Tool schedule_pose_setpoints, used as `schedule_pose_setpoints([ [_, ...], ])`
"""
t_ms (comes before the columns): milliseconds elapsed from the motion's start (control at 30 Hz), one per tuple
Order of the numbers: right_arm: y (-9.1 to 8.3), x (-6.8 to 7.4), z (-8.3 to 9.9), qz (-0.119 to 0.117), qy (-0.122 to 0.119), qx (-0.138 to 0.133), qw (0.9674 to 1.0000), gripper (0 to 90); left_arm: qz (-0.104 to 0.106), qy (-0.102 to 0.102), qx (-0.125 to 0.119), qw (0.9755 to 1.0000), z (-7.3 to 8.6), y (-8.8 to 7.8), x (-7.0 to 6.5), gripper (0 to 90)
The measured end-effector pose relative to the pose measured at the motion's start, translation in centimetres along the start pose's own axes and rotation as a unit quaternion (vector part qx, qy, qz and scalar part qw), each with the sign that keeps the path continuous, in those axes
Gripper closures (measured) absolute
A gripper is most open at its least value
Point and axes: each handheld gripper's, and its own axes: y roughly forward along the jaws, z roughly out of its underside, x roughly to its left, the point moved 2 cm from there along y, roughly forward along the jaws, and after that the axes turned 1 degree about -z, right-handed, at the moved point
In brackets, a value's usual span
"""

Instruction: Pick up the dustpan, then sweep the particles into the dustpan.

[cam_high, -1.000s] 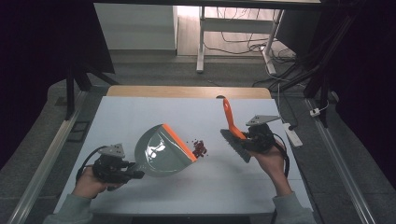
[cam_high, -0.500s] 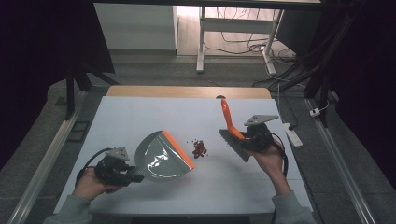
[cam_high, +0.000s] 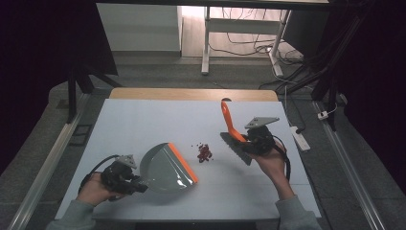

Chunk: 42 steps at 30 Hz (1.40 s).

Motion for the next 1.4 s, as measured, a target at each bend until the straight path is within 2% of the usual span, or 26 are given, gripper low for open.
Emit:
schedule_pose_setpoints([
  [167,0.7,0.2,-0.4,-0.002,-0.005,0.003,1.0000,70.6,-0.003,-0.001,0.005,1.0000,-0.2,0.5,0.0,61.5],
  [467,2.0,0.1,-0.7,-0.002,-0.005,0.012,0.9999,70.6,0.015,0.007,0.012,0.9998,-0.9,1.8,-0.1,61.5],
  [1067,4.1,-0.3,-1.7,0.010,-0.009,0.033,0.9994,70.6,0.019,0.000,0.009,0.9998,-1.3,2.4,0.1,61.5],
  [1133,5.4,-0.3,-2.4,0.005,-0.004,0.033,0.9994,70.6,0.020,0.000,0.009,0.9997,-1.3,2.4,0.1,61.5],
  [1167,5.4,-0.3,-2.4,0.005,-0.004,0.033,0.9994,70.6,0.020,-0.001,0.009,0.9998,-1.4,2.5,0.2,61.5],
  [1200,6.5,-0.1,-3.0,0.001,-0.004,0.039,0.9992,70.6,0.020,0.000,0.009,0.9997,-1.4,2.5,0.2,61.5],
  [1233,6.5,-0.1,-3.0,0.001,-0.004,0.039,0.9992,70.6,0.021,-0.001,0.010,0.9997,-1.4,2.5,0.3,61.5],
  [1400,9.4,0.3,-4.4,0.009,-0.020,0.070,0.9973,70.6,0.025,-0.002,0.008,0.9996,-1.5,2.6,0.5,61.5],
])
